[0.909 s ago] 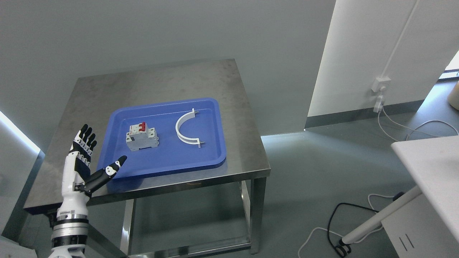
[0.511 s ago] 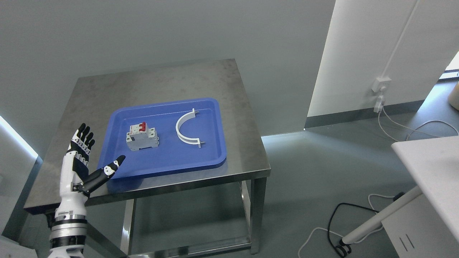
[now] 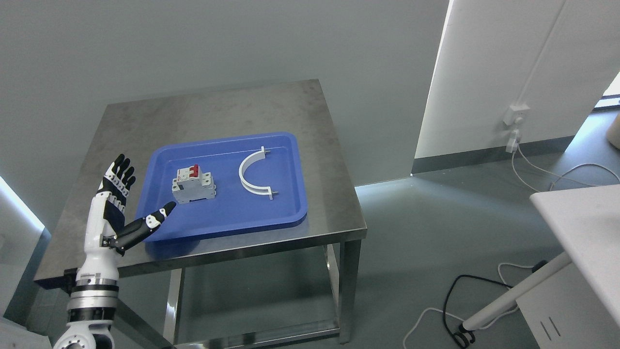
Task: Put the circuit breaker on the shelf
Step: 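Reach the left hand toward the grey circuit breaker in the blue tray, then close the left hand fingers around the circuit breaker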
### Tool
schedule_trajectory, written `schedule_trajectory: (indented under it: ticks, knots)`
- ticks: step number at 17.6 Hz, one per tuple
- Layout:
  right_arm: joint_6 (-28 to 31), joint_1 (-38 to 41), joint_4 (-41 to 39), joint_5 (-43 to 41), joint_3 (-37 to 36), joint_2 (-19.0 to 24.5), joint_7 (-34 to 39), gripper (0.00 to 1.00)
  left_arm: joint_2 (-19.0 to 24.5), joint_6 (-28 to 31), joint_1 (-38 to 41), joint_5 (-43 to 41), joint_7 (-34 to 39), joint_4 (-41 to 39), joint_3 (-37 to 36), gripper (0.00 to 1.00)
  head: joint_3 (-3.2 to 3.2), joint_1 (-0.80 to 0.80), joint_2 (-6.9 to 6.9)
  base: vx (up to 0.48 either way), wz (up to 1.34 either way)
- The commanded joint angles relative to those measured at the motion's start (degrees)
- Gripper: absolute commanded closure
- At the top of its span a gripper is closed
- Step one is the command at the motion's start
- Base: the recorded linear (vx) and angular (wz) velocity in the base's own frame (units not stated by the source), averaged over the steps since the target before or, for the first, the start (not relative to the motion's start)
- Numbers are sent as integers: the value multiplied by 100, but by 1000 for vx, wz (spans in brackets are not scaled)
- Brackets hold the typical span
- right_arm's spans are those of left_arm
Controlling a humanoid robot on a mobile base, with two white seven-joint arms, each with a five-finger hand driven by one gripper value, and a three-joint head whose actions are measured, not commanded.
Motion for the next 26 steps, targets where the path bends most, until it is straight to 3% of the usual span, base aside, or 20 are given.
schedule_trajectory:
  ticks: [1, 4, 6, 10, 16, 21, 26]
  knots:
    - [319, 0, 0, 0, 114, -100, 3, 0, 1000, 490, -699, -642, -135, 434, -575, 0, 0, 0, 0, 0, 0]
    - [319, 0, 0, 0, 114, -100, 3, 0, 1896, 545, -938, -1028, -652, 909, -647, 1, 0, 0, 0, 0, 0]
    - [319, 0, 0, 0, 114, -100, 3, 0, 2118, 545, -1087, -1415, -890, 1077, -655, 1, 0, 0, 0, 0, 0]
    - [319, 0, 0, 0, 114, -100, 3, 0, 2075, 571, -1254, -1654, -1812, 1087, -1303, 3, 0, 0, 0, 0, 0]
    - [319, 0, 0, 0, 114, -100, 3, 0, 1996, 1283, -2071, -2277, -1875, 1921, -1596, 5, 0, 0, 0, 0, -2]
    - [319, 0, 0, 0, 114, -100, 3, 0, 1961, 1292, -2160, -2401, -1963, 2115, -1622, 27, 0, 0, 0, 4, -5]
    - [319, 0, 0, 0, 114, -100, 3, 0, 1847, 1274, -2107, -2401, -2323, 2159, -1561, 41, 0, 0, 0, 10, -23]
